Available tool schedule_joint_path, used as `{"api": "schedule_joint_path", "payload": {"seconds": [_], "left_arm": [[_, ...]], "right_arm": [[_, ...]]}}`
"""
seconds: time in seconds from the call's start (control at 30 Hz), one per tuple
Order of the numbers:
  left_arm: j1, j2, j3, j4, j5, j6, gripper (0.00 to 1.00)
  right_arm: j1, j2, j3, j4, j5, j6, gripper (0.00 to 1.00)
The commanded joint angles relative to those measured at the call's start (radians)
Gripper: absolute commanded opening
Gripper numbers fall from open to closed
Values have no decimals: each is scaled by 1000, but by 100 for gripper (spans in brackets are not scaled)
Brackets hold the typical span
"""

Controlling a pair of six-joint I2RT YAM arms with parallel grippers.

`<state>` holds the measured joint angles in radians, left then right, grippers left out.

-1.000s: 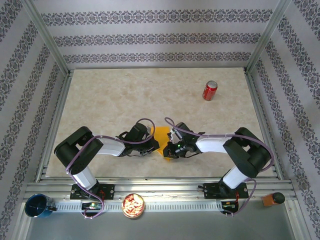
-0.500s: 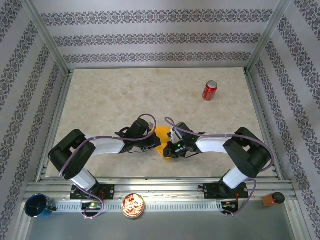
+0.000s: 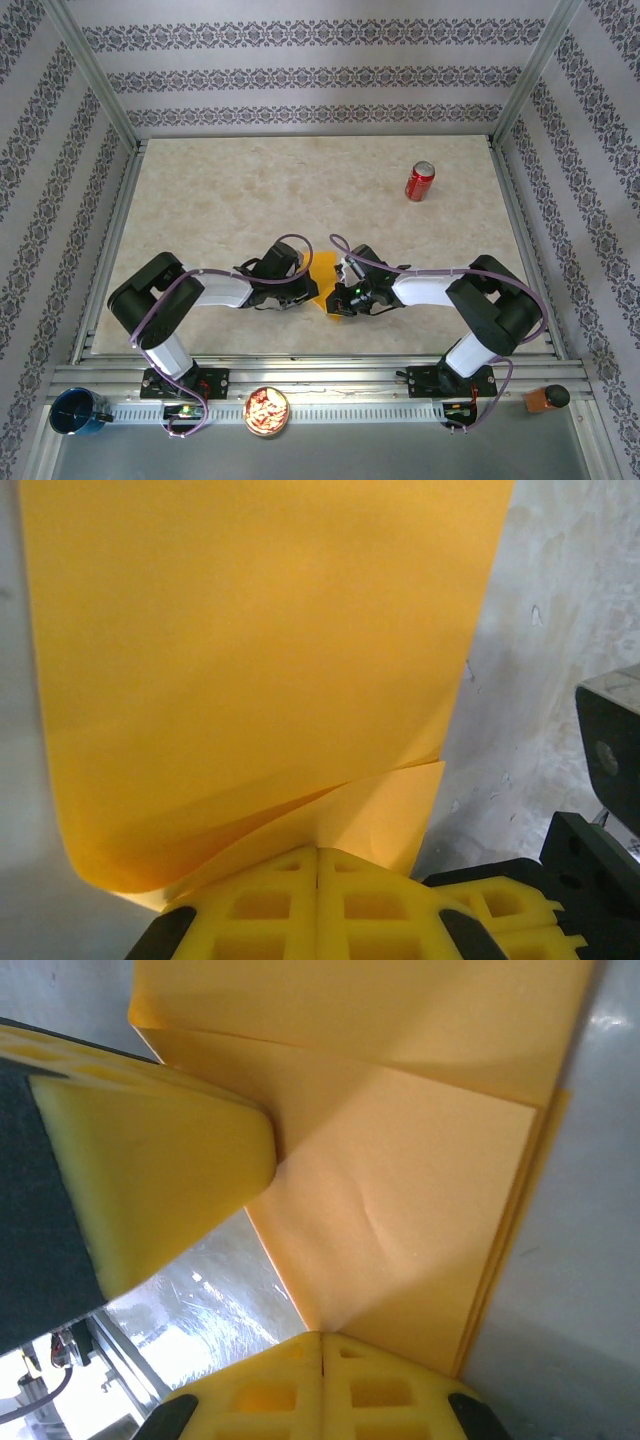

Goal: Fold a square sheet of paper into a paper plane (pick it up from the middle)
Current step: Third fold the triangle at the center of the table.

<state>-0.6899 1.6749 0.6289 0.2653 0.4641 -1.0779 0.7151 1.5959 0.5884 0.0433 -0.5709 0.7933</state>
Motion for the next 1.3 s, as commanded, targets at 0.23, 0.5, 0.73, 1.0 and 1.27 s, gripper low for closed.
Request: {"api": "schedule_joint_path", "payload": {"seconds": [0.23,0.5,0.73,1.0,1.27], "left_arm": [[147,8,-29,-38,-30,48,4],[202,-32,-22,-64,5,80,5],[195,-134,-29,-75,1,69,7],[99,-144,-22,5,42,76,8],[85,-21,-49,72,40,91,7]], "right_arm": [[-8,46,-47,-102,75,-26,6],[-12,49,-50,-102,65,-39,6],[-20,42,-44,-100,54,-43,6],[-26,33,-42,-101,49,-39,6],[-27,25,-33,-96,40,-32,7]]}}
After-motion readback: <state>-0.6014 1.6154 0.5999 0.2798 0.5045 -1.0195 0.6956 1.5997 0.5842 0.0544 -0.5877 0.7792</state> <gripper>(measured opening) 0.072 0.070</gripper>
